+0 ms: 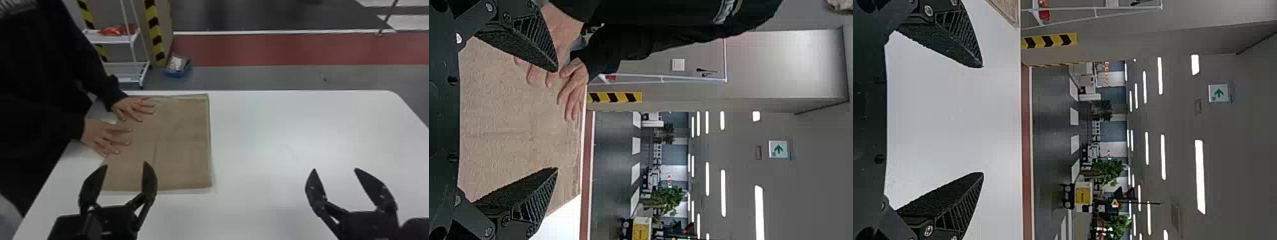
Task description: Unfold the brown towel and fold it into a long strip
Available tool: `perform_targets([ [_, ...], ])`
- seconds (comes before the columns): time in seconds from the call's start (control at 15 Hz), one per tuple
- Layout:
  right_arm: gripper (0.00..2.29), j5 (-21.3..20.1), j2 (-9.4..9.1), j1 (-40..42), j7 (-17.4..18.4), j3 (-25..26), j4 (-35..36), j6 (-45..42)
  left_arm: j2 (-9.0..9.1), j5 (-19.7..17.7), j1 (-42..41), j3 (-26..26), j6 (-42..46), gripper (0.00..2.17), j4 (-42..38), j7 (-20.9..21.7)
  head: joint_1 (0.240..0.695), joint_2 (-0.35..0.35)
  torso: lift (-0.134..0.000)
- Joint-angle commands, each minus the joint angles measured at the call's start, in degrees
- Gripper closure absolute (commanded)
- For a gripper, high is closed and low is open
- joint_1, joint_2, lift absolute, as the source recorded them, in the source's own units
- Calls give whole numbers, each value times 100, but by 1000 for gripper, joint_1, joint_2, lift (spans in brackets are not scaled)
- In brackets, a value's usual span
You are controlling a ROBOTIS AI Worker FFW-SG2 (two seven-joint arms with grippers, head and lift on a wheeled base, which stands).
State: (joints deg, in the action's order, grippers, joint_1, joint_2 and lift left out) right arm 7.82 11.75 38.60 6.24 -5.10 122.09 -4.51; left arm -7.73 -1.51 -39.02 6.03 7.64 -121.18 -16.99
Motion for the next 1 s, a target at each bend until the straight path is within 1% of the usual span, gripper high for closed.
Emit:
perform_targets([
  [0.0,110,0,3,-2,0,0,-1,26,0,10,0,4,-5,191,-2,2,695,41,-123],
  [0.93,110,9,-6,-72,0,0,-141,43,0,19,9,12,-5,191,59,2,695,36,-123],
])
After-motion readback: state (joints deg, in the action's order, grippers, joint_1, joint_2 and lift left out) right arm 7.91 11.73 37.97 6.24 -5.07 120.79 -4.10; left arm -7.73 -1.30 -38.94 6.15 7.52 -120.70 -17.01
